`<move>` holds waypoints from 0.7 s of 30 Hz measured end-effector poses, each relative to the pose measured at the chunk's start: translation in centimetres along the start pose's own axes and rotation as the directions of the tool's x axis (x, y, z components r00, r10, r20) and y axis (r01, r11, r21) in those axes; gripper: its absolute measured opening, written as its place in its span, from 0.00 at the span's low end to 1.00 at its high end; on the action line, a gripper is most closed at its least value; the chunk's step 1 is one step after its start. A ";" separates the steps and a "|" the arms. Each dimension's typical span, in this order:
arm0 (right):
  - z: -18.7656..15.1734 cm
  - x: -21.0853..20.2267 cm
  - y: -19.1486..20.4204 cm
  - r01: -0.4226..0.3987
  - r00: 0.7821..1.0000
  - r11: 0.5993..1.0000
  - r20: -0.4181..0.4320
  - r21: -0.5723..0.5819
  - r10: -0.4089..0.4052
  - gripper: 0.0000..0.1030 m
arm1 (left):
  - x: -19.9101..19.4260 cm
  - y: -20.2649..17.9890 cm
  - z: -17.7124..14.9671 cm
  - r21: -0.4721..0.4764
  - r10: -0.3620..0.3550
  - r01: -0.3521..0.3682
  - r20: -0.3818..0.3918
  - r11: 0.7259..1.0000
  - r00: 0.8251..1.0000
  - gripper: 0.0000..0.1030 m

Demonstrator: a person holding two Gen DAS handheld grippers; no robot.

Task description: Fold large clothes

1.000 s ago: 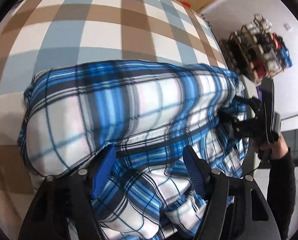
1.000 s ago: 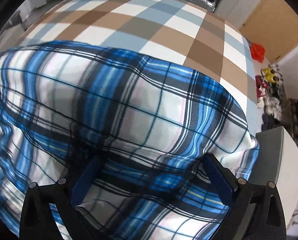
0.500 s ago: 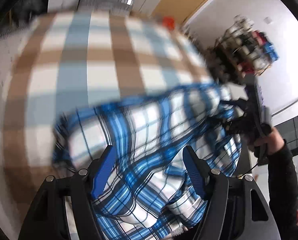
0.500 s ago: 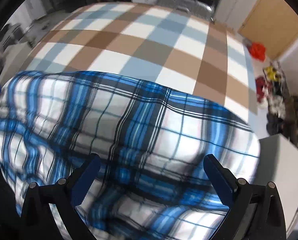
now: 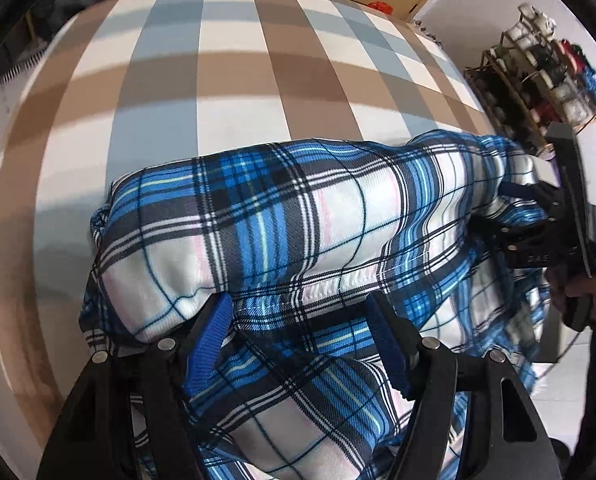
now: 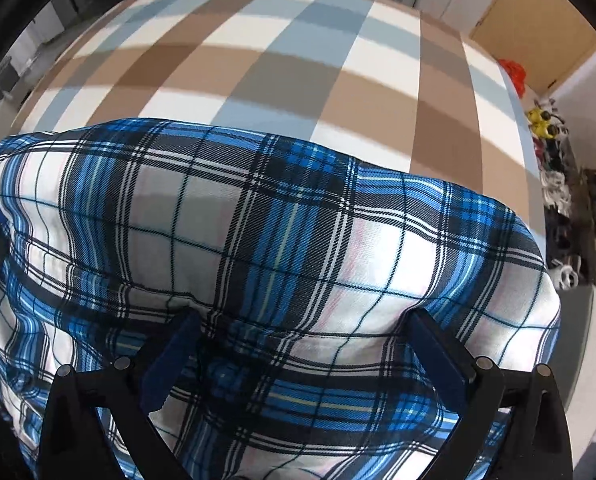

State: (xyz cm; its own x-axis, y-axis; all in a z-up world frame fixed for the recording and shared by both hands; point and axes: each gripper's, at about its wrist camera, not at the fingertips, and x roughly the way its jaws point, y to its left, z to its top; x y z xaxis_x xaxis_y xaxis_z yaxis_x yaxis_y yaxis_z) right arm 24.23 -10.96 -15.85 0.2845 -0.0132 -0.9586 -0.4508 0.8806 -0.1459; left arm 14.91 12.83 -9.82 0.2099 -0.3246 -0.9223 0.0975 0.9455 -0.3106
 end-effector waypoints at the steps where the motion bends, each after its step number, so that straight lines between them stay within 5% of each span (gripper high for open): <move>1: 0.4 0.1 -0.1 0.002 1.000 1.000 0.009 -0.002 -0.002 1.00 | 0.2 0.0 0.7 0.013 0.019 -0.019 -0.001 1.000 1.000 0.63; 8: 5.2 0.9 -0.6 0.035 0.991 0.997 0.129 -0.063 -0.027 1.00 | 1.1 1.7 5.8 0.049 0.051 -0.053 0.042 0.997 0.998 0.63; 11: 6.3 0.4 0.9 0.190 0.962 0.969 0.226 -0.160 -0.151 1.00 | 1.1 1.8 6.6 0.104 0.071 -0.077 0.065 0.992 0.995 0.63; 14: 5.9 -1.2 2.2 0.252 0.950 0.943 0.242 -0.218 -0.198 1.00 | -0.2 1.3 5.4 0.102 0.073 -0.078 0.058 0.992 0.996 0.63; 16: 4.9 -3.0 2.2 0.181 0.960 0.963 0.249 -0.200 -0.129 1.00 | -2.6 0.3 4.5 0.131 -0.004 -0.004 0.062 0.991 0.998 0.58; 18: 2.8 -5.6 2.2 0.024 0.967 0.989 0.253 -0.145 0.013 1.00 | -6.0 -1.3 3.0 0.181 -0.210 0.187 0.120 0.966 0.970 0.58; 21: -0.4 -7.1 3.3 -0.181 0.957 0.983 0.224 -0.033 0.184 1.00 | -7.6 -3.3 0.7 0.220 -0.212 0.176 0.151 0.959 0.966 0.58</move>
State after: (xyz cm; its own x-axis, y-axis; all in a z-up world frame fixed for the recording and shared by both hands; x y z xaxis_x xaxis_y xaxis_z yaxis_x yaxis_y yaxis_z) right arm 20.45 -8.15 -9.64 0.3793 0.2553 -0.8894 -0.5225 0.8523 0.0218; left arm 13.65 12.15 -1.64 0.3289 -0.5173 -0.7901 0.3449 0.8446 -0.4095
